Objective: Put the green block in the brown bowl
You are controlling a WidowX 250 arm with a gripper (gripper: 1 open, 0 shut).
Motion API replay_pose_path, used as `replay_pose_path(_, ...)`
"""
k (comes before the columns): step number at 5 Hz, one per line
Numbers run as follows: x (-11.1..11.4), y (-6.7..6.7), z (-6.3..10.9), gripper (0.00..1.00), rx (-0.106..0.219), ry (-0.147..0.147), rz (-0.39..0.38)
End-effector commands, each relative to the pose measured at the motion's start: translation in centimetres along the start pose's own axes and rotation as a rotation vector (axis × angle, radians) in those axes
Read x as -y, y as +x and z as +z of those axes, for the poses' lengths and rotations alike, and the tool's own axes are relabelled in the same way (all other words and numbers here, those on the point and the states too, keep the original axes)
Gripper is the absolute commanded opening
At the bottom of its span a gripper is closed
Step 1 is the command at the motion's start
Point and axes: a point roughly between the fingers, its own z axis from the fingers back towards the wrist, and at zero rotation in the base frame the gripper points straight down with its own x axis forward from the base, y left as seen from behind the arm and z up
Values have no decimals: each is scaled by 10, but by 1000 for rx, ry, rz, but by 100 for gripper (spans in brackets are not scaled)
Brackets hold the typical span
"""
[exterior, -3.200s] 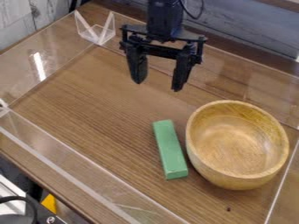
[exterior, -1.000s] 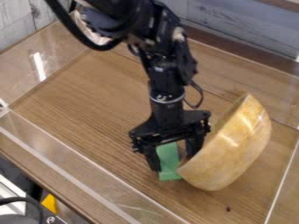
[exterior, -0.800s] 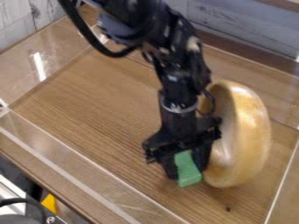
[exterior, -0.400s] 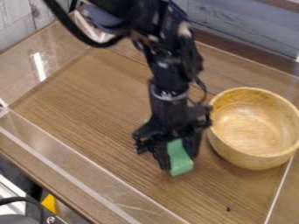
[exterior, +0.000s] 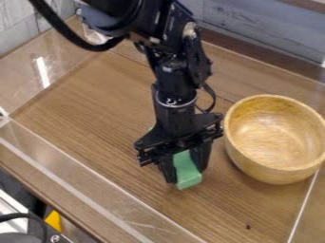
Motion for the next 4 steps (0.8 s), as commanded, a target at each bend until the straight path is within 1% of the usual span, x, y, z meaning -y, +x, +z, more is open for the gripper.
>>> replay_pose_path(1,8,4,27,0,26,-40,33)
replay_pose_path(2,24,5,44,0,35,-48,69)
replay_pose_path(3,52,-4,37,0,35,-38,-36)
replay_pose_path(4,76,-13,25,0,33,-30,-134)
